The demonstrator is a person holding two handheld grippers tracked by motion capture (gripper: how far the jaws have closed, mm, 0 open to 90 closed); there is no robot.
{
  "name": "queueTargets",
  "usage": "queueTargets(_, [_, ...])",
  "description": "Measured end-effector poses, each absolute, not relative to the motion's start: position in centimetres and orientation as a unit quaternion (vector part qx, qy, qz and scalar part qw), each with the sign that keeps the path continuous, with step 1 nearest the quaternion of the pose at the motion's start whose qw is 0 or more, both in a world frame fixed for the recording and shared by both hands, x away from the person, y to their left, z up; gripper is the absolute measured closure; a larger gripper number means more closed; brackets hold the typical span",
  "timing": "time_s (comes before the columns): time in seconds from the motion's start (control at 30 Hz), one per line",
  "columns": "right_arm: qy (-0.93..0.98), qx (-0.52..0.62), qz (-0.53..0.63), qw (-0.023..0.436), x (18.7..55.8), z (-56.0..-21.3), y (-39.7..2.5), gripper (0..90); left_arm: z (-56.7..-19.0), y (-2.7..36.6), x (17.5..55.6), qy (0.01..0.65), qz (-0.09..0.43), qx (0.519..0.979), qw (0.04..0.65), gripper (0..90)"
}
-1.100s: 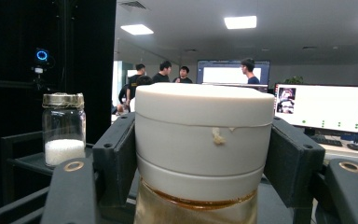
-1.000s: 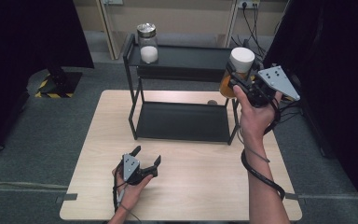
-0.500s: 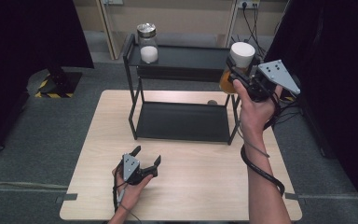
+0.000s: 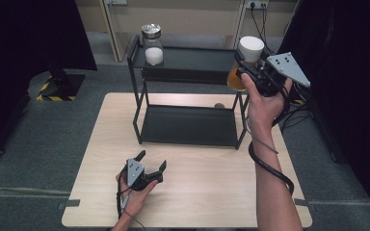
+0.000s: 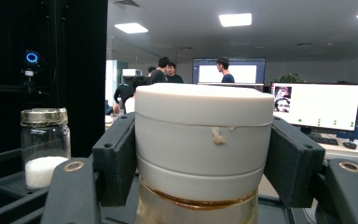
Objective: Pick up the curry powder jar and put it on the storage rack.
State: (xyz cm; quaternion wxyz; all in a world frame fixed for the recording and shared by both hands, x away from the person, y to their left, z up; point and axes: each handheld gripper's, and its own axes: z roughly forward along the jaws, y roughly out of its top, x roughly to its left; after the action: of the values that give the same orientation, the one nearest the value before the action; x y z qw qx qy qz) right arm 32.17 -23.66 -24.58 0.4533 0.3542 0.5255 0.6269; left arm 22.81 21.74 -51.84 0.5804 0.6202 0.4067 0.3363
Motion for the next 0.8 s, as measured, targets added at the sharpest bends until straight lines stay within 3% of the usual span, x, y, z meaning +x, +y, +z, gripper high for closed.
queueTargets(0.8, [0.527, 0.367, 0.617, 0.456, 34.7, -22.8, -23.3, 34.0, -51.8, 21.8, 22.9, 0.406, 0.335, 0.622, 0.58, 10.0])
